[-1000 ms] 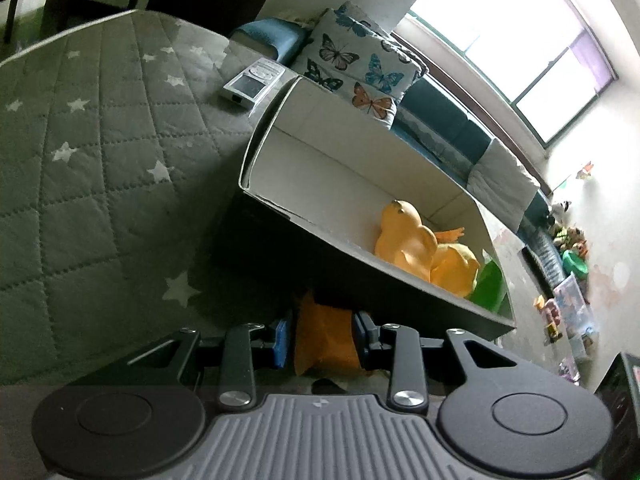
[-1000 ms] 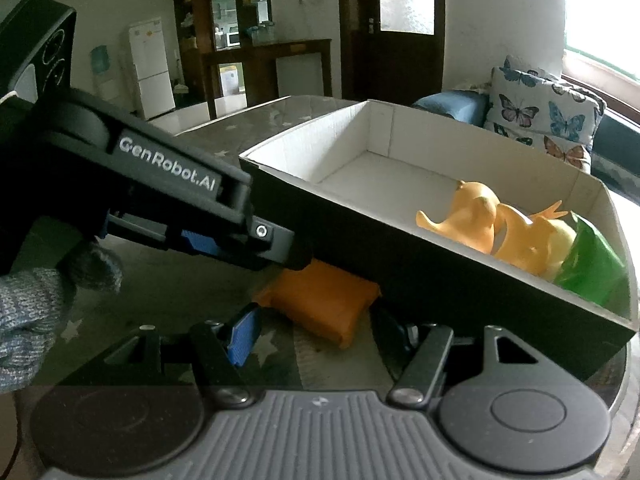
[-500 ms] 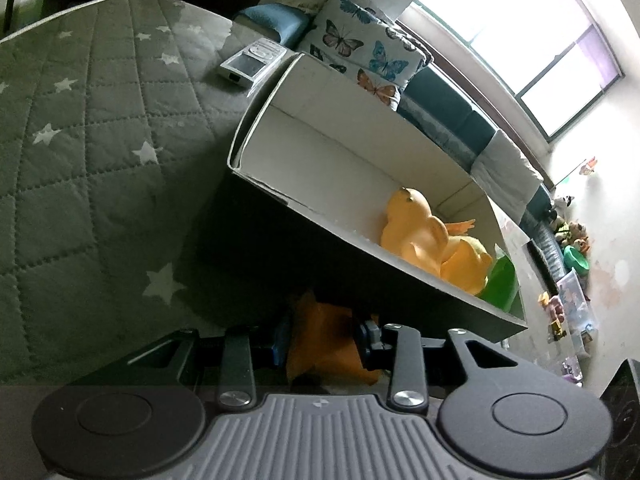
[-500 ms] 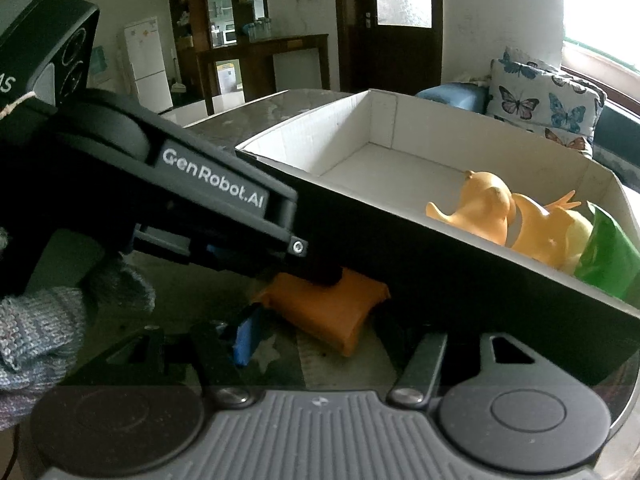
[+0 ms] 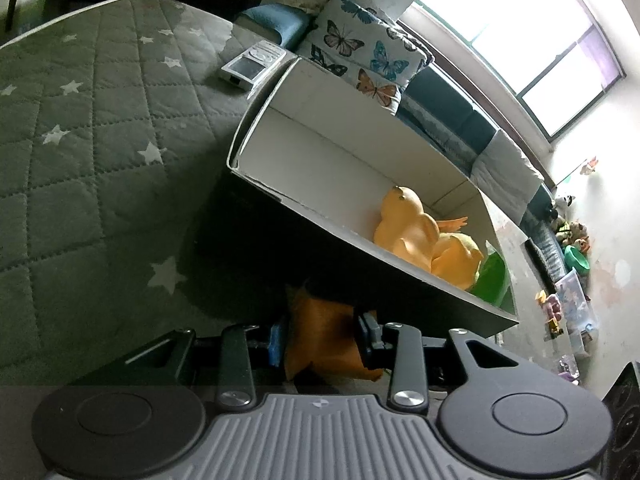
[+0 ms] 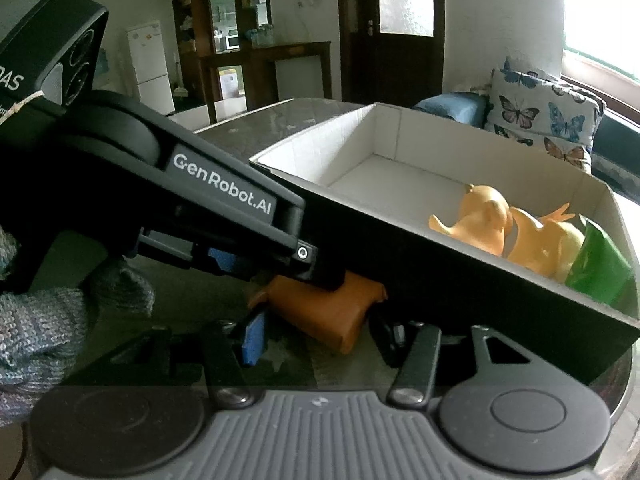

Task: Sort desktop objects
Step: 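Close the left gripper on the orange sponge and lift it, then carry the orange sponge into the white box and open the left gripper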

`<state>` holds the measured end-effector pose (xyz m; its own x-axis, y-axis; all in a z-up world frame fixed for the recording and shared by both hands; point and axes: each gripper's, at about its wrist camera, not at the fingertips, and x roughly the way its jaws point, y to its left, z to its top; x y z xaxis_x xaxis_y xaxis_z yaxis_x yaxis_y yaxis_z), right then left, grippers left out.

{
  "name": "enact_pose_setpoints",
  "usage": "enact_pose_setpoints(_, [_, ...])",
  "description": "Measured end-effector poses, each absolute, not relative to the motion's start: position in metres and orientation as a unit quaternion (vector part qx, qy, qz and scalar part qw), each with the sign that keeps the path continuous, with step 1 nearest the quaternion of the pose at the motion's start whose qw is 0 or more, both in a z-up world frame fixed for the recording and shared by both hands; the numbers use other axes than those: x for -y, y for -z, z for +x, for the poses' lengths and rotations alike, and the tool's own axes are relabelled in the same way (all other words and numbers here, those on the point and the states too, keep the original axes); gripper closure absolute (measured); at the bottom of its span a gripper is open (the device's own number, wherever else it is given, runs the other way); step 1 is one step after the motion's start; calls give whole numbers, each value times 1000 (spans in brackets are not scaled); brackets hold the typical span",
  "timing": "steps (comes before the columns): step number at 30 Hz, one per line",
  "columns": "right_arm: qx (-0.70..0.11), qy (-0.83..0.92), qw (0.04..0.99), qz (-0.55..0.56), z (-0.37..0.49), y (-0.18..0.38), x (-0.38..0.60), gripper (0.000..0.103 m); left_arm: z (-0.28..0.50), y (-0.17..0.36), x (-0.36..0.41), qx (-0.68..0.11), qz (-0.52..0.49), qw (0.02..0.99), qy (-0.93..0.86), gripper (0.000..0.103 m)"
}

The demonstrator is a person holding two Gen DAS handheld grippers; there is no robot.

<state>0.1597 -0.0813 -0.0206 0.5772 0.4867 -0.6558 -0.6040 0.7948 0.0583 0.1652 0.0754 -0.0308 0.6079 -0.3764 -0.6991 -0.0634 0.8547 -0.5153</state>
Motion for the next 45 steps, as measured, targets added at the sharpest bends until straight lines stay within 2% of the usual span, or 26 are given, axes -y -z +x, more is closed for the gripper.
enact_pose_setpoints(14, [-296, -310, 898, -95, 144, -16, 83, 49, 153, -10, -74, -405, -252, 873, 104, 65])
enact_pose_setpoints(22, [-268, -291, 914, -90, 154, -33, 92, 49, 172, -30, -61, -387, -237, 883, 119, 66])
enact_pose_setpoints(45, [-274, -247, 928, -54, 200, -24, 114, 49, 227, -20, -36, -392, -203, 888, 132, 65])
